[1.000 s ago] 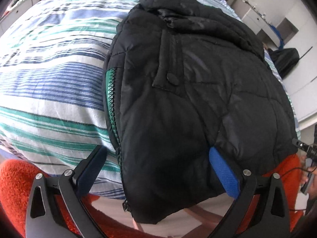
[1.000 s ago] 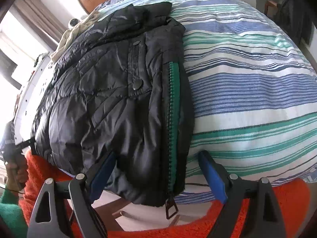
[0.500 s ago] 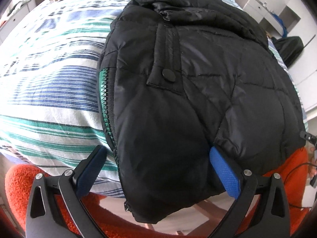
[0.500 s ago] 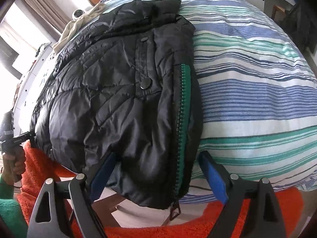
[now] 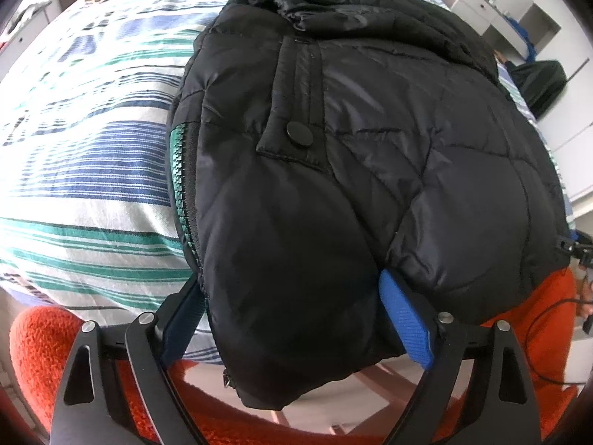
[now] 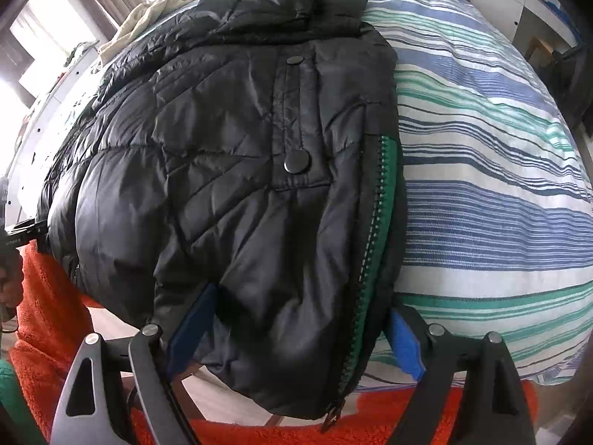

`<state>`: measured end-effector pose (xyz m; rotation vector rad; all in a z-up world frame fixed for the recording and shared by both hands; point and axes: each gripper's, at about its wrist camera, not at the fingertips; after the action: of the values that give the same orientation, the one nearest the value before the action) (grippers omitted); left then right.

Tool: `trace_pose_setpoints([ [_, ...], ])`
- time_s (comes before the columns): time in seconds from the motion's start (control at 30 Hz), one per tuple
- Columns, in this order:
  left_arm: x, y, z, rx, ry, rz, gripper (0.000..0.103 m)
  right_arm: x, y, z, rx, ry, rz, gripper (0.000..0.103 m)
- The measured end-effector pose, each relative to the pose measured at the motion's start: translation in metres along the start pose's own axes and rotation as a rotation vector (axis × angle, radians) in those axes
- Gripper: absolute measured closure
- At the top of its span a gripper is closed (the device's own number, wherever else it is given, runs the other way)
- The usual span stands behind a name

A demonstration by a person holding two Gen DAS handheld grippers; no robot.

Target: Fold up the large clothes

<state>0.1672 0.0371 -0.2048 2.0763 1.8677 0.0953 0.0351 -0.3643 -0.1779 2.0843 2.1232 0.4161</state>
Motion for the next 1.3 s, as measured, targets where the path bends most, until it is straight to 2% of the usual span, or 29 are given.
trace_pose_setpoints([
  [0.03, -0.003, 0.000, 0.000, 0.004, 0.000, 0.008, 0.030, 0.000, 0.002, 0.000, 0.000, 0.009, 0.003, 0.046],
  [0.07, -0.008, 0.000, -0.002, 0.003, 0.002, 0.023, 0.038, 0.001, 0.003, -0.001, -0.003, 0.023, 0.006, 0.062],
  [0.1, -0.013, 0.000, -0.006, -0.002, 0.010, 0.042, 0.057, 0.000, 0.005, -0.004, -0.007, 0.044, 0.013, 0.068],
  [0.13, -0.017, 0.001, -0.009, -0.004, 0.006, 0.053, 0.070, 0.000, 0.008, -0.008, -0.012, 0.068, 0.018, 0.075],
  [0.2, -0.023, 0.003, -0.020, -0.013, 0.000, 0.061, 0.076, 0.002, 0.012, -0.014, -0.019, 0.080, 0.019, 0.078],
  [0.33, -0.026, 0.010, -0.041, -0.035, -0.018, 0.048, 0.081, 0.002, 0.013, -0.035, -0.039, 0.125, 0.027, 0.082],
  [0.53, -0.015, 0.002, -0.085, -0.060, -0.084, 0.030, 0.082, -0.007, -0.001, -0.086, -0.059, 0.275, 0.083, 0.087],
  [0.67, -0.008, -0.023, -0.096, -0.012, -0.118, 0.007, 0.082, -0.010, -0.016, -0.104, -0.040, 0.342, 0.140, 0.088],
  [0.8, 0.002, -0.063, -0.109, 0.093, -0.170, -0.033, 0.082, -0.012, -0.045, -0.129, -0.026, 0.444, 0.258, 0.088],
  [0.9, 0.006, -0.068, -0.138, 0.116, -0.195, -0.051, 0.082, -0.006, -0.052, -0.150, -0.042, 0.537, 0.314, 0.088],
  [0.97, 0.010, -0.053, -0.170, 0.051, -0.227, -0.069, 0.082, -0.002, -0.040, -0.171, -0.110, 0.603, 0.321, 0.088],
  [1.0, 0.012, -0.038, -0.187, -0.010, -0.254, -0.087, 0.082, -0.002, -0.030, -0.178, -0.148, 0.618, 0.315, 0.088],
  [1.1, 0.018, 0.012, -0.210, -0.160, -0.325, -0.119, 0.082, -0.014, 0.013, -0.180, -0.259, 0.647, 0.315, 0.088],
  [1.2, 0.018, 0.069, -0.194, -0.248, -0.367, -0.114, 0.082, -0.036, 0.062, -0.159, -0.334, 0.648, 0.322, 0.088],
  [1.23, 0.018, 0.091, -0.180, -0.263, -0.374, -0.121, 0.082, -0.047, 0.087, -0.139, -0.351, 0.666, 0.351, 0.088],
  [1.3, 0.019, 0.135, -0.141, -0.261, -0.375, -0.156, 0.081, -0.059, 0.111, -0.110, -0.362, 0.656, 0.398, 0.088],
])
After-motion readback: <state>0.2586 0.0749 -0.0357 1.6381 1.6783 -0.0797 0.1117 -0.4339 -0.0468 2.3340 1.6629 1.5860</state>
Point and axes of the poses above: each gripper's, at about its wrist camera, not at the fingertips, and z roughly the way its jaws point, x to its left, y to its top, and after that the axes turned 1 degree about -z, right-handed
